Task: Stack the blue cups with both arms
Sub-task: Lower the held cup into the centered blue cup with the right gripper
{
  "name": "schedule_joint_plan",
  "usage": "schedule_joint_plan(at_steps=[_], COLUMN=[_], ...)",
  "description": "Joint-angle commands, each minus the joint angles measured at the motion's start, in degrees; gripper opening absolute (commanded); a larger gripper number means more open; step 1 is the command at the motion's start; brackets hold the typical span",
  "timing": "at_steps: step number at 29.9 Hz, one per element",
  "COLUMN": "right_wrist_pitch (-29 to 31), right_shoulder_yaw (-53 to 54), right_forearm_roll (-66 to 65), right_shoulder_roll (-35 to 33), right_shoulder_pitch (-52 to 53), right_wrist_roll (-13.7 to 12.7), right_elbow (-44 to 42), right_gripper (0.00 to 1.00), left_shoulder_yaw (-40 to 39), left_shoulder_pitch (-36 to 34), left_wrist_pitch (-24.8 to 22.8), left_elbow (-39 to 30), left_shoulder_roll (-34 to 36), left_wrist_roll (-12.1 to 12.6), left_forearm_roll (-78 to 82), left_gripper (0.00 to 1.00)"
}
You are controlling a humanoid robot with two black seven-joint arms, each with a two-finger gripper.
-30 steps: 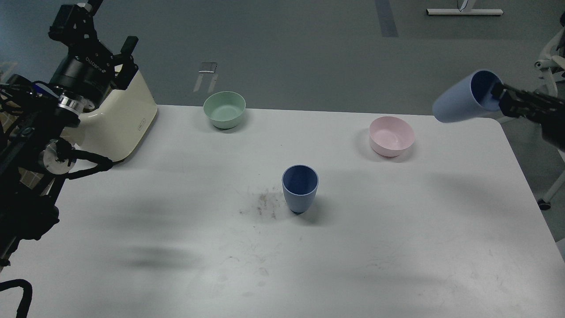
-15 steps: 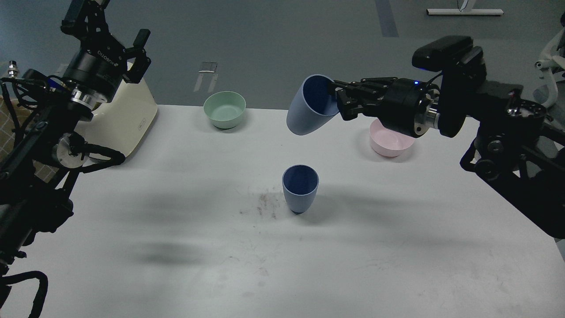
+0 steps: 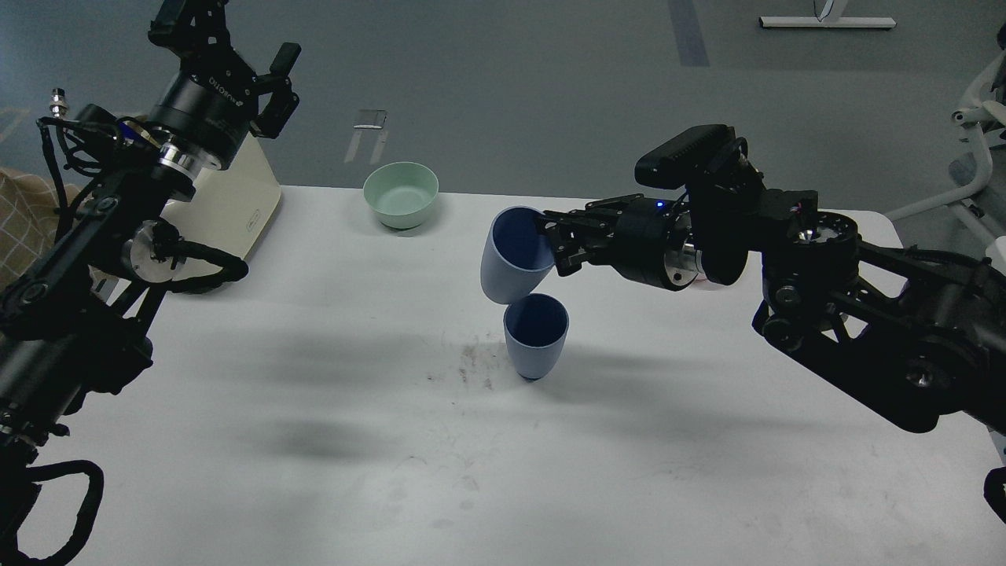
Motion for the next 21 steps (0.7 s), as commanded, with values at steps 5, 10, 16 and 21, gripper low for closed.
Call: schedule_joint_plan(at_steps=[5, 10, 16, 21], right_wrist_pitch=[0.0, 0.0, 0.0, 0.0], right_shoulder_yaw=[-3.34, -3.43, -3.34, -3.43], right_forearm_roll=[-0.18, -0.18, -0.18, 0.08], right_shoulder_roll=[0.33, 0.15, -0.2, -2.12], right_shoulder_pitch=[-0.06, 0.2, 0.12, -0.15], right_wrist_roll=[0.0, 0.0, 0.0, 0.0], right_elbow=[-0.54, -0.54, -0.27, 0.43], right_gripper=[0.0, 0.0, 0.0, 0.0], left_shoulder_yaw=[0.0, 0.0, 0.0, 0.0], left_shoulder_pitch=[-0.1, -0.01, -0.1, -0.1], left_wrist_pitch=[0.0, 0.0, 0.0, 0.0], left_elbow=[0.0, 0.0, -0.09, -0.09], left_shoulder_roll=[0.13, 0.31, 0.22, 0.31], left_wrist_roll=[-0.01, -0.01, -0.01, -0.01], left_forearm_roll=[0.0, 0.0, 0.08, 0.08], left_gripper=[0.98, 0.98, 0.98, 0.98])
